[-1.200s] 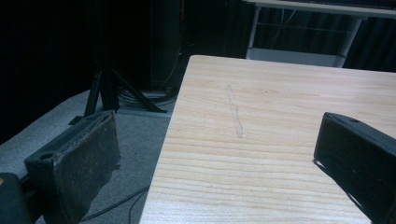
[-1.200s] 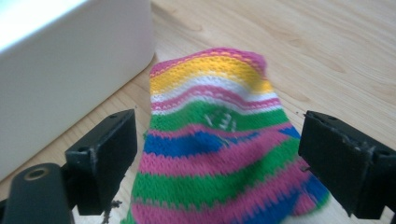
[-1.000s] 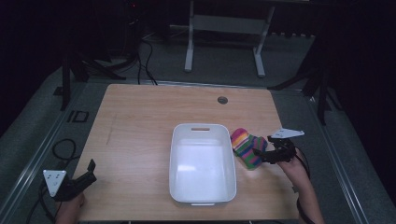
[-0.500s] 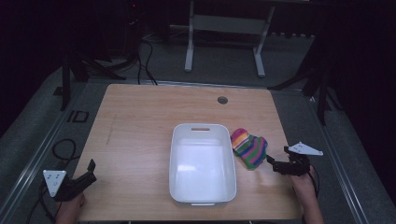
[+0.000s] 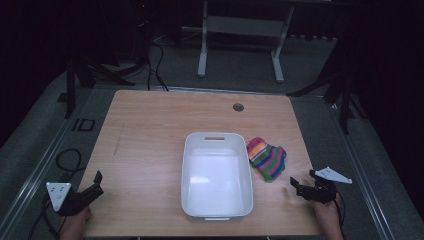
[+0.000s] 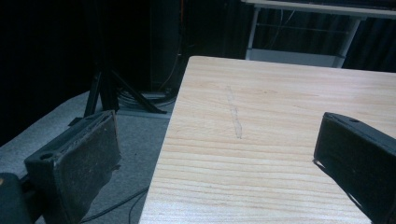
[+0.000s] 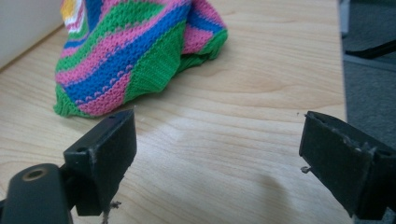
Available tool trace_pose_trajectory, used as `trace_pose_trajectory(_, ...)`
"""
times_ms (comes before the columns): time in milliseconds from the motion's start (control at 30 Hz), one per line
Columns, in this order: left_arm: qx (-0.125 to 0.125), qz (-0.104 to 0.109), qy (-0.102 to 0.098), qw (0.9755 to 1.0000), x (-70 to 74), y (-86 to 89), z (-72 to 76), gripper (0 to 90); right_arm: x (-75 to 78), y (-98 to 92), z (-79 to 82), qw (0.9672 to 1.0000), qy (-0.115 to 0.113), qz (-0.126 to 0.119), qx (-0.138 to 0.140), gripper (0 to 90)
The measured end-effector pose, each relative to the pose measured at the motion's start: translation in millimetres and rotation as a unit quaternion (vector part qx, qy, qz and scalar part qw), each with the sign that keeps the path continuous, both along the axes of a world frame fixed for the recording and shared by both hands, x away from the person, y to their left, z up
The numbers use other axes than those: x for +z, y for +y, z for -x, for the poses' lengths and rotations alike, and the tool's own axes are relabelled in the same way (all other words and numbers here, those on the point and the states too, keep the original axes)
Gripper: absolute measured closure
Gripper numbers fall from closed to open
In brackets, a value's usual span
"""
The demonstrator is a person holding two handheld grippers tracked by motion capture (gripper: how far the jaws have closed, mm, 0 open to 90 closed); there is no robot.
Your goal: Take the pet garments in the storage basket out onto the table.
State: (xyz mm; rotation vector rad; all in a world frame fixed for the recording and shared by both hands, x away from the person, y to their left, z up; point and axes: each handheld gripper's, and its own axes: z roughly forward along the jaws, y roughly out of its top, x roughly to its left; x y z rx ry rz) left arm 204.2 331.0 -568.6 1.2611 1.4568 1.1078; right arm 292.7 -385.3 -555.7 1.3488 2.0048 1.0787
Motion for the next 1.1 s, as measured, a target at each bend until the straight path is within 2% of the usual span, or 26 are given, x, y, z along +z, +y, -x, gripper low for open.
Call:
trace_pose_trajectory(100, 0.000, 0.000, 0.000, 1.0000, 0.0, -0.1, 0.1, 0.9, -0.6, -1.2, 4.9, 0.9998, -0.017, 0.004, -0.011, 11.0)
trace_pose_trajectory(167, 0.000, -0.001, -0.001, 1.0000, 0.0, -0.1, 0.3, 0.9, -0.8, -3.3, 9.6, 0.9993, -0.032, -0.003, -0.019, 11.0)
trace_pose_trajectory(267, 0.000, 0.000, 0.000, 1.0000, 0.0, 0.0, 0.5, 0.9, 0.1, -7.0, 16.1, 0.9976, -0.058, 0.000, -0.038, 11.0)
trace_pose_trajectory(333, 0.000, 0.000, 0.000, 1.0000, 0.0, -0.1, 0.4, 0.9, 0.4, -9.2, 17.9, 0.9970, -0.064, -0.005, -0.043, 11.0)
trace_pose_trajectory(367, 0.000, 0.000, -0.001, 1.0000, 0.0, -0.1, 0.4, 0.9, 1.0, -14.3, 21.9, 0.9950, -0.076, -0.009, -0.063, 11.0)
trace_pose_trajectory(533, 0.000, 0.001, 0.000, 1.0000, 0.1, 0.3, 0.5, 0.9, 0.3, -23.8, 27.5, 0.9900, -0.094, -0.037, -0.098, 11.1)
trace_pose_trajectory(867, 0.000, 0.004, -0.001, 1.0000, 0.1, 0.5, 0.7, 0.9, -0.6, -27.3, 27.4, 0.9859, -0.103, -0.045, -0.124, 11.1)
trace_pose_trajectory(1000, 0.000, 0.004, -0.001, 1.0000, 0.1, 0.8, 0.7, 0.9, -0.5, -28.7, 26.3, 0.9854, -0.099, -0.050, -0.129, 11.1)
trace_pose_trajectory(1100, 0.001, 0.005, -0.001, 1.0000, 0.1, 0.7, 0.7, 0.9, -0.6, -28.3, 25.4, 0.9863, -0.095, -0.048, -0.126, 11.1)
